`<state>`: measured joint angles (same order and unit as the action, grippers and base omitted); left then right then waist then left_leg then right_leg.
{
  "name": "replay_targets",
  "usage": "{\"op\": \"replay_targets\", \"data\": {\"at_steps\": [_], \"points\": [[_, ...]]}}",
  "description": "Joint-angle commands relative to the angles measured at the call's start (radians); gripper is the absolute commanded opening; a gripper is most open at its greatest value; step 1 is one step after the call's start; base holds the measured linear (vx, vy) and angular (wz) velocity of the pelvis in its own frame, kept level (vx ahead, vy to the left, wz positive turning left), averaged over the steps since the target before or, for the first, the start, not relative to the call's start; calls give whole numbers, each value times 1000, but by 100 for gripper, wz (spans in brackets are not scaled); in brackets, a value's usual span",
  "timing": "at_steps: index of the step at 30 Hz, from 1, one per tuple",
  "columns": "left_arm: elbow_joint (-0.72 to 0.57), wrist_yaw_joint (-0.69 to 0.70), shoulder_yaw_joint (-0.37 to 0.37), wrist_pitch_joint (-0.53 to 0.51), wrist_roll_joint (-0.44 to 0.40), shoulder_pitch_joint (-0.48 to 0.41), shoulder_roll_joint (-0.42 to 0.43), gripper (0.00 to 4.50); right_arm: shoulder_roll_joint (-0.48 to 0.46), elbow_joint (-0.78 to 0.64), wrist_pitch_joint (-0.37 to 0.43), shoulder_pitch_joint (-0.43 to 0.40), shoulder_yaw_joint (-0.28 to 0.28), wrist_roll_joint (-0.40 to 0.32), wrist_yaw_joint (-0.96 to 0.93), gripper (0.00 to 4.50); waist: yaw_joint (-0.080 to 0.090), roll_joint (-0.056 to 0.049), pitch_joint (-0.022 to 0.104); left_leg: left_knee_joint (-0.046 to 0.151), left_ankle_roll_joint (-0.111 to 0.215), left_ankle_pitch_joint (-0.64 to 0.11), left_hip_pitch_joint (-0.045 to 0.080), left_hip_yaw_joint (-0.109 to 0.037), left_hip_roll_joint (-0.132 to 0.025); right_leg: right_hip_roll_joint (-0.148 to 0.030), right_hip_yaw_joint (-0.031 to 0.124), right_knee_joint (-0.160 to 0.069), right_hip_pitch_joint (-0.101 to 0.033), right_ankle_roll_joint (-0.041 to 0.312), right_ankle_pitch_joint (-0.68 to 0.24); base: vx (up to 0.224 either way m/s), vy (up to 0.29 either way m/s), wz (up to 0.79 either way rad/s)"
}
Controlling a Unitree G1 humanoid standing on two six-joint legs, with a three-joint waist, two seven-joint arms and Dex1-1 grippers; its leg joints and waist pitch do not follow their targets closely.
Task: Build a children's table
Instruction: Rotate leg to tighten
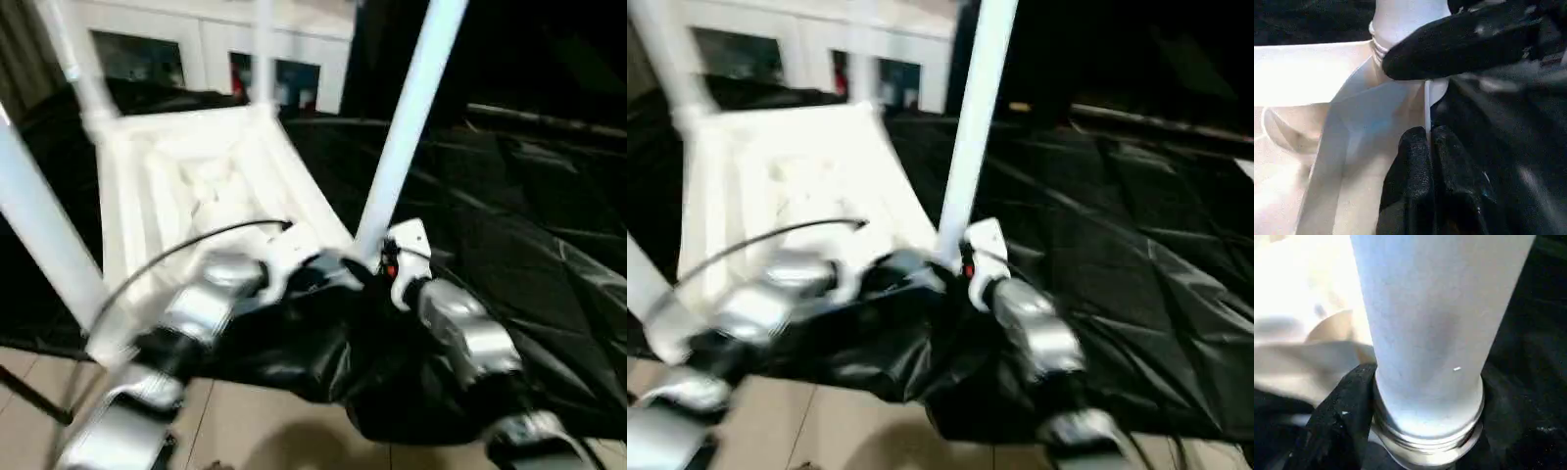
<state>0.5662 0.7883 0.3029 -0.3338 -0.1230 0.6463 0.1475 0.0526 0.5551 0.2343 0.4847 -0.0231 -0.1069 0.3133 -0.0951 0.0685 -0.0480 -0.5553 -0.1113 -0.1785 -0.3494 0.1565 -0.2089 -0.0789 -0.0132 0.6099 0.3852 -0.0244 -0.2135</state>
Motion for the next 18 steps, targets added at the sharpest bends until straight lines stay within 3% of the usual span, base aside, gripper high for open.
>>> {"op": "replay_targets", "data": {"at_steps": [1, 3, 4, 5, 6, 13, 16, 18], "points": [[39, 8, 95, -28, -6, -15, -75, 0, -46, 28, 16, 19, -39, 10, -8, 274, -3, -14, 33, 80, -34, -326, 1, 3, -10, -42, 23, -91, -14, 131, -292, 0, 0, 0], [60, -9, 100, -33, -16, -4, -112, 0, -74, 8, -4, 11, -70, 18, 18, 274, -5, -12, 34, 78, -21, -291, -6, 5, -8, -40, 22, -87, -21, 139, -231, 0, 0, 0], [61, -9, 100, -33, -16, -3, -113, 0, -75, 6, -5, 10, -73, 18, 21, 274, -6, -17, 36, 76, -20, -279, -4, 6, -9, -40, 22, -87, -21, 145, -201, 0, 0, 0], [76, -12, 99, -23, -19, 3, -123, 0, -83, -9, -18, 2, -97, 23, 51, 309, -6, -19, 34, 77, -17, -271, -5, 7, -7, -39, 22, -85, -23, 149, -183, 0, 0, 0], [77, -12, 99, -23, -20, 3, -124, 0, -83, -10, -19, 1, -99, 23, 53, 344, -6, -17, 34, 76, -16, -268, -6, 7, -7, -39, 21, -85, -23, 149, -180, 0, 0, 0], [59, 69, 85, 5, -20, -15, -36, 0, 1, -66, -45, -18, -107, 18, 164, 385, -11, -18, 32, 80, -4, -302, -4, 6, -10, -41, 22, -91, -23, 143, -239, 0, 0, 0], [36, 115, 77, 14, -14, -24, 7, 0, 66, -98, -52, -31, -110, 10, 262, 385, -11, -15, 36, 74, 11, -230, -10, 7, -10, -40, 21, -80, -29, 161, -135, 0, 0, 0], [-2, 198, 72, 40, 13, -43, 58, 0, 146, -135, -52, -46, -118, -5, 383, 385, -15, -11, 40, 61, 47, -140, -13, 12, -8, -37, 20, -64, -37, 189, 21, 0, 0, 0]]}}
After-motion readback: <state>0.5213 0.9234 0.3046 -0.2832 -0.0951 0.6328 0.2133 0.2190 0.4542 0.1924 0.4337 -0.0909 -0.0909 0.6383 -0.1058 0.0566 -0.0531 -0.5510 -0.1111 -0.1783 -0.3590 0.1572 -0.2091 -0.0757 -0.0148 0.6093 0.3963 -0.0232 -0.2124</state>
